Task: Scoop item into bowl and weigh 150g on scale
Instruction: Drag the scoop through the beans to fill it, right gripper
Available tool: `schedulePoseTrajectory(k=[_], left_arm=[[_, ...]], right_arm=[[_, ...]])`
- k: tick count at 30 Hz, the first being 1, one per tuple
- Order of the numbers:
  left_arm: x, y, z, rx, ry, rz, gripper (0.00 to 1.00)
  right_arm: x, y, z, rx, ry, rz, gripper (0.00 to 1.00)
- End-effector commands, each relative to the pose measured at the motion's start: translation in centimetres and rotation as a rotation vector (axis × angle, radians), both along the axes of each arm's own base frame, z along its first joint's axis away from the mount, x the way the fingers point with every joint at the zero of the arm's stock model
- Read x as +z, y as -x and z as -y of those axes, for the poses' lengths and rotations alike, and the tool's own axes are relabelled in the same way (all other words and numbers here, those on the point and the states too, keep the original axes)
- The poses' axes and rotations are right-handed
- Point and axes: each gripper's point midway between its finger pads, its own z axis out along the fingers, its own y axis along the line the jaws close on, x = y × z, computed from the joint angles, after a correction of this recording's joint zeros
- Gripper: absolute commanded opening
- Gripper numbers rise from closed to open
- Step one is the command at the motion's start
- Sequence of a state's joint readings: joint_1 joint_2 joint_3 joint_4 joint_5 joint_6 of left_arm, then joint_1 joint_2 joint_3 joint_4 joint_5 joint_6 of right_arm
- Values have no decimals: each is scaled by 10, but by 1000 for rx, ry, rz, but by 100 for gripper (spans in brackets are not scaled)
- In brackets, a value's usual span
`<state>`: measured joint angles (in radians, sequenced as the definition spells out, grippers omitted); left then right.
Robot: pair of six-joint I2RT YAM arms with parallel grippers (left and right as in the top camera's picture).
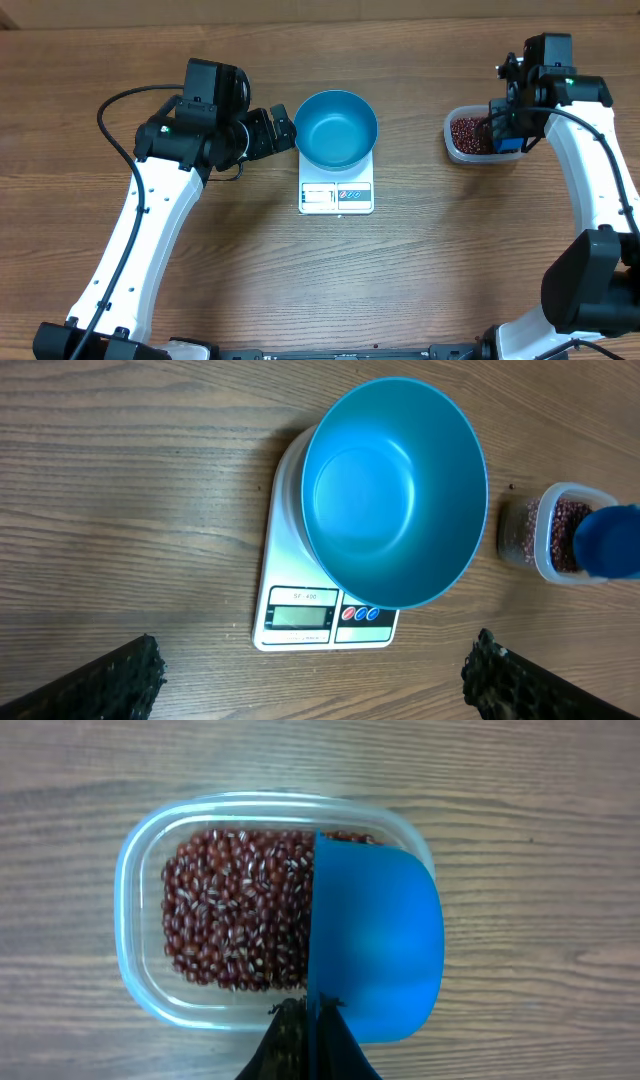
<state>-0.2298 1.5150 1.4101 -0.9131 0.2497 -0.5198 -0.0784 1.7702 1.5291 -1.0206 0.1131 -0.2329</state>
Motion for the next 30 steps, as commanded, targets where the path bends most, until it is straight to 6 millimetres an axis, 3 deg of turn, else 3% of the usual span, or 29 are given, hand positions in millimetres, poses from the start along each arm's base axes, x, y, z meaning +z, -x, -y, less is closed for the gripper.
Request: schedulePoseTrajectory(k=[1,6,10,30], left_arm=[[7,-2,2,-18,-9,27,100],[7,-2,2,-18,-9,27,100],[7,-2,2,-18,-9,27,100],[7,-2,2,-18,-9,27,100]], right_arm=[[25,-14,-7,82,54,49,3],[62,-17,0,75,177,72,4],[68,-13,1,114,222,50,4],[-19,-13,1,145,212,-193,4]])
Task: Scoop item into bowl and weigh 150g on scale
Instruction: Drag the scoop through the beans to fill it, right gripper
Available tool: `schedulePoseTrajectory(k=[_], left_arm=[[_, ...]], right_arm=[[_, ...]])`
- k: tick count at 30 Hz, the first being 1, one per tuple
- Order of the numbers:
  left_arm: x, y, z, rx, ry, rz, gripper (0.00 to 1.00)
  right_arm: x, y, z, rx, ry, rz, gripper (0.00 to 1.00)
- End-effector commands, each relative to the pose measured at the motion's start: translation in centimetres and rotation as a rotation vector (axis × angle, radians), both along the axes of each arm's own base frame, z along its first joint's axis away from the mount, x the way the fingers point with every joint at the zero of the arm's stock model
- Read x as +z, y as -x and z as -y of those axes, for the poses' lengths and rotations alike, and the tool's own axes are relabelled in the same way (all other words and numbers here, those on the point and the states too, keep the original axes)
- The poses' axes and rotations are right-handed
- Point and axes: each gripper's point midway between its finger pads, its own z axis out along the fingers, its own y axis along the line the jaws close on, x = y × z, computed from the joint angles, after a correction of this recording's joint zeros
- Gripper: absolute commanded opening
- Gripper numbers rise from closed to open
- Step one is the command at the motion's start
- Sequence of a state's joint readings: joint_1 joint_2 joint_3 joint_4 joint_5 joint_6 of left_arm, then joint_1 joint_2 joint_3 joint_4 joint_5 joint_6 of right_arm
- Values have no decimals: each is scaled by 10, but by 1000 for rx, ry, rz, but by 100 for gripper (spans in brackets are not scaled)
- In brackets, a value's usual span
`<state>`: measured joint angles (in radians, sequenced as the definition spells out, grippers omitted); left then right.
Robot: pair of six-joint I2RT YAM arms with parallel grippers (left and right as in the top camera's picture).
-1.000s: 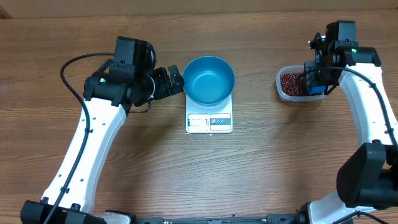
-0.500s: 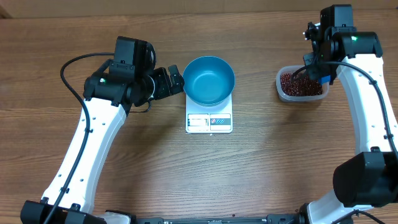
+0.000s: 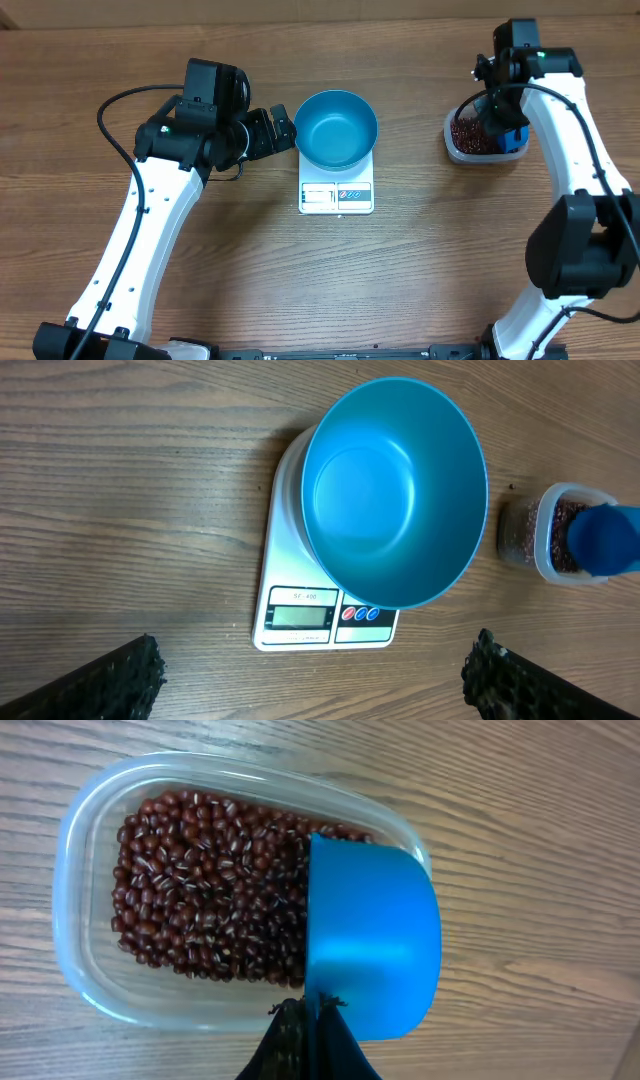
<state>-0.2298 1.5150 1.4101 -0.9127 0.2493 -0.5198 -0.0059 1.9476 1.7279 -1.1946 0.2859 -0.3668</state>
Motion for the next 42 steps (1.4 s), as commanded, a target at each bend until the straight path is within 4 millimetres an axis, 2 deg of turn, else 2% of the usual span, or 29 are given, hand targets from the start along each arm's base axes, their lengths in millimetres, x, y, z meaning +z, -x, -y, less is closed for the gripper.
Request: schedulePoseTrajectory(k=[1,10,17,30,36,42], left_arm=[[7,-2,2,-18,-9,26,99],[7,-2,2,-18,-9,26,100],[7,-2,2,-18,-9,27,100],[7,-2,2,-18,-9,26,99],[7,-2,2,-18,-9,26,100],[7,-2,2,-18,-9,26,100]], right_arm=[[-7,-4,2,-4,17,-9,4],[-30,-2,-2,-24,-3,-65,4],[-33,0,-2,-117,-20,-47,4],[-56,3,-2,-123,-22,-95,4],[-64,4,1,-147,-23,-107,4],[-70,7,18,-189,-18,-102,4]])
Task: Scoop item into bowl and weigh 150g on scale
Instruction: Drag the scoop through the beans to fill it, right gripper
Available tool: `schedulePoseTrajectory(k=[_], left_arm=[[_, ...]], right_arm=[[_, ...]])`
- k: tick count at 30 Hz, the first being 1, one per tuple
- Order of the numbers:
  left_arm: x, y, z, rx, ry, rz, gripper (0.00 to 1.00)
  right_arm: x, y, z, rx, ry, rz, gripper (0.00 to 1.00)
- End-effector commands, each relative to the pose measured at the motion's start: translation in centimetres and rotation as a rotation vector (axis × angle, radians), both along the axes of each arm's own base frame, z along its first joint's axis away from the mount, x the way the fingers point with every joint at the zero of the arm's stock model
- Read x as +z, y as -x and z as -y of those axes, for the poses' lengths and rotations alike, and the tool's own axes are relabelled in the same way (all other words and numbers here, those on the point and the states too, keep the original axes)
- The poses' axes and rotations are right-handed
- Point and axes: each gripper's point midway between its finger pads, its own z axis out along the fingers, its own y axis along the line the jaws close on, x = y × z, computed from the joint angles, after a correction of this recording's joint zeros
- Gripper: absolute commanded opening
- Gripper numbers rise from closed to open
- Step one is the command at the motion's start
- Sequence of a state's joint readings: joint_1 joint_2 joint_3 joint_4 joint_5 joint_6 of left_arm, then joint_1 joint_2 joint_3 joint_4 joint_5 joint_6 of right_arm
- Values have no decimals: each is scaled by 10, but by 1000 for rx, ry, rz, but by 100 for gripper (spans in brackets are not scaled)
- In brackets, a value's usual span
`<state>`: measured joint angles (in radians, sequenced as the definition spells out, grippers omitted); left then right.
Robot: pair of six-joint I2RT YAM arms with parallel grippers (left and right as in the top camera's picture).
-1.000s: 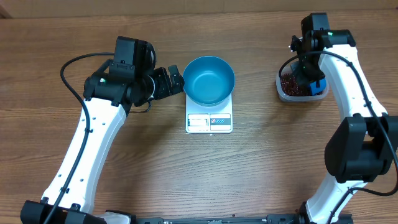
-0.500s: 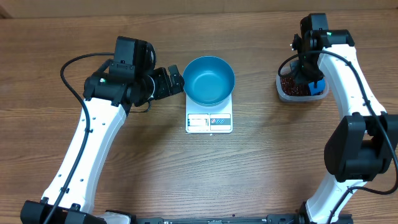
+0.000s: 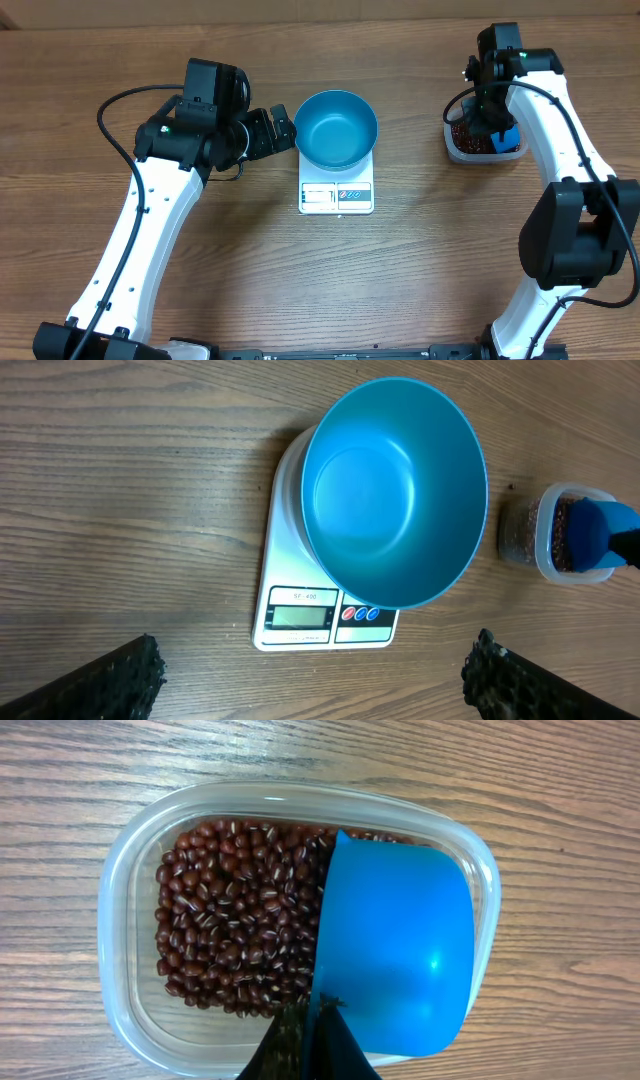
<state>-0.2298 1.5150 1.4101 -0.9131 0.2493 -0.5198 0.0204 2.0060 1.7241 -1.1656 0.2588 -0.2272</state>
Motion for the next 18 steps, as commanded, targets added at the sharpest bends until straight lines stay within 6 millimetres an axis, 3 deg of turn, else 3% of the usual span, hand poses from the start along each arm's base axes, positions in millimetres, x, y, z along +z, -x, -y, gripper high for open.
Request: schedulePoseTrajectory(k=[1,3,8,12,18], left_arm=[[7,-2,2,-18,-9,27,100],[7,-2,2,-18,-9,27,100],[7,-2,2,-18,-9,27,100],[7,-2,2,-18,-9,27,100],[7,-2,2,-18,-9,27,100]], right_arm=[[-45,14,35,-90,28,-106,4],[-46,13,38,-103,17,-100,4],[-51,14,22,-98,-85,-102,4],[-63,23,22,-99,-86,-131,4],[-64,21,27,-190,-92,-103,4]])
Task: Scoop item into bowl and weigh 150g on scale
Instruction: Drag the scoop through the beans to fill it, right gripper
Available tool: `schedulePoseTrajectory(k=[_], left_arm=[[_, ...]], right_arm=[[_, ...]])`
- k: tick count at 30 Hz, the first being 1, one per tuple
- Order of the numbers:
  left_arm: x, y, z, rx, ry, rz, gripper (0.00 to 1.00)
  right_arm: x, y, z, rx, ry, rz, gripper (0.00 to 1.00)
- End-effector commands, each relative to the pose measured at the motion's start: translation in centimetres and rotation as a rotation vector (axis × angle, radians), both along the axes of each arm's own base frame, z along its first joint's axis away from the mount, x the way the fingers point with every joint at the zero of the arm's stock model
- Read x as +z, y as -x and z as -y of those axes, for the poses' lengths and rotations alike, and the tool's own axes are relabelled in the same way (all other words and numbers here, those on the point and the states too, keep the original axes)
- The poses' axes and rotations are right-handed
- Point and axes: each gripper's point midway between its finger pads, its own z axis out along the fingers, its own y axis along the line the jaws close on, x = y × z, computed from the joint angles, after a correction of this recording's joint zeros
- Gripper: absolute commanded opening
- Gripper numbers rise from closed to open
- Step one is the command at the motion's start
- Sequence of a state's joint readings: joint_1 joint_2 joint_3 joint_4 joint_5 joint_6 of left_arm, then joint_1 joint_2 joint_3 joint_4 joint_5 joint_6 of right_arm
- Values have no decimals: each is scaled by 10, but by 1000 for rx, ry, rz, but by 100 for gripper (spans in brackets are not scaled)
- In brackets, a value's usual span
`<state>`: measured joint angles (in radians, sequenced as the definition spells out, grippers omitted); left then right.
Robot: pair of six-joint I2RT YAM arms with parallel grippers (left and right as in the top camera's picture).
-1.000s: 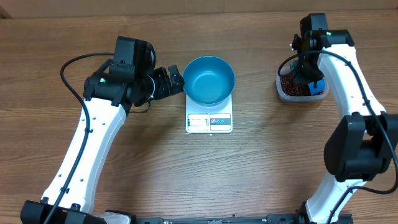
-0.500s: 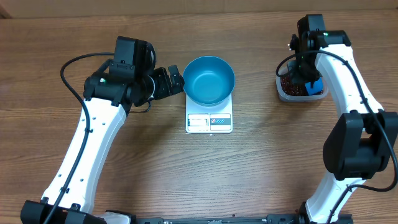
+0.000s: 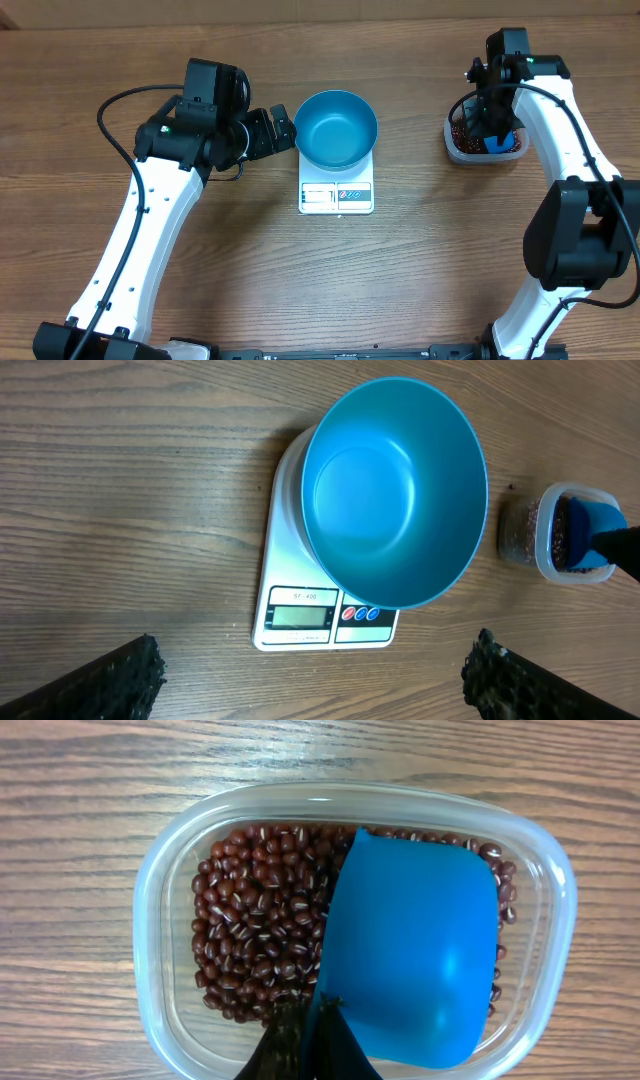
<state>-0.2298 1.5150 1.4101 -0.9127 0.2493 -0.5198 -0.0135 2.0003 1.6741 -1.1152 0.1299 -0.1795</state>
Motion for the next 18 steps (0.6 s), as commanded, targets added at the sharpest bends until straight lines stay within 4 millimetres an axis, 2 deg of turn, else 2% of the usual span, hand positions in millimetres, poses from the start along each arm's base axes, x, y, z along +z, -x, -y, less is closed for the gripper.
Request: schedulePoseTrajectory(k=[1,9,18], left_arm=[[7,-2,2,-18,-9,27,100],[7,-2,2,-18,-9,26,100],[7,-2,2,-18,-9,26,100]], right_arm=[[-50,20,34,-142,33,-122,4],[-52,15,10,-152,-172,-106,4],[-46,13,10,-215,-405,-83,4]])
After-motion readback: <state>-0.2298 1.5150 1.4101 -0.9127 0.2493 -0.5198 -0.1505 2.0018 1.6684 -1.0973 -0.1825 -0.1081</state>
